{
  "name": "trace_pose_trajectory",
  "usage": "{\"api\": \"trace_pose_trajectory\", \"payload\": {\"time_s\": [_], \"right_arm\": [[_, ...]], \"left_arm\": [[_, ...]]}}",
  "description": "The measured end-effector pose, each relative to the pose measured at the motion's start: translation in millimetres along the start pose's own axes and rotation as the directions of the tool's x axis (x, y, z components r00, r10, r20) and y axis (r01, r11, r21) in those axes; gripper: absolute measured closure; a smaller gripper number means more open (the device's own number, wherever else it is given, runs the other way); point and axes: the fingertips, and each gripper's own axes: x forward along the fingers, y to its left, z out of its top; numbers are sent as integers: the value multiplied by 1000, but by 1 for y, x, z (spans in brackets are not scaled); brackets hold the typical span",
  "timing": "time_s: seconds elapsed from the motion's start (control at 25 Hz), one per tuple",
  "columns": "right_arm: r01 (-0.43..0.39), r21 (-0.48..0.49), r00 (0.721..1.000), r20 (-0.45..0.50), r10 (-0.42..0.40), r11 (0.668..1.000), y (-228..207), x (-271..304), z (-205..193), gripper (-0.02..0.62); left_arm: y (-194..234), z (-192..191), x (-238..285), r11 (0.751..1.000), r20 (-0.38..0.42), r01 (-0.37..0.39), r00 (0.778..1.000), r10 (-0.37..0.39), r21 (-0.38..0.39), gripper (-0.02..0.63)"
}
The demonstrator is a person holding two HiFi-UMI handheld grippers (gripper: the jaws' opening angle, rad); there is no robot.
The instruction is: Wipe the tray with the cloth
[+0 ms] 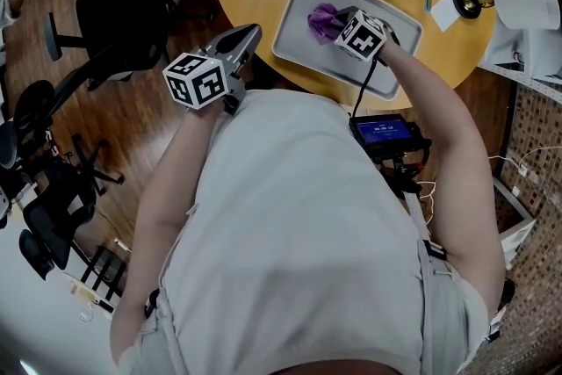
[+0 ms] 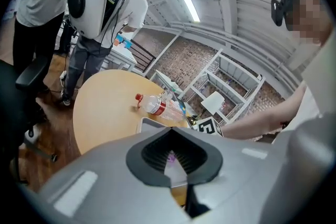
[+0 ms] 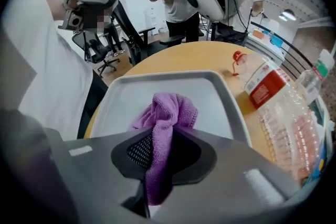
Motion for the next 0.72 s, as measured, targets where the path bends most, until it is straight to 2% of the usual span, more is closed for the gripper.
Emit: {"api": "trace_pose_trajectory", "payload": {"time_s": [0.12, 0.32, 0.72], "right_arm": [[-51, -37, 999, 6, 51, 998, 30, 7, 7, 534], [-180, -92, 984, -14, 180, 979, 82, 14, 8, 532], [-193, -155, 981, -34, 190, 969, 102, 20, 7, 532]], "left_arm": [[-1, -6, -3, 1000, -15, 6, 1000, -6, 11, 606], [0, -7, -6, 1000, -19, 8, 1000, -8, 5, 606], [7, -5, -3, 1000, -37, -7, 999, 8, 9, 606]]}}
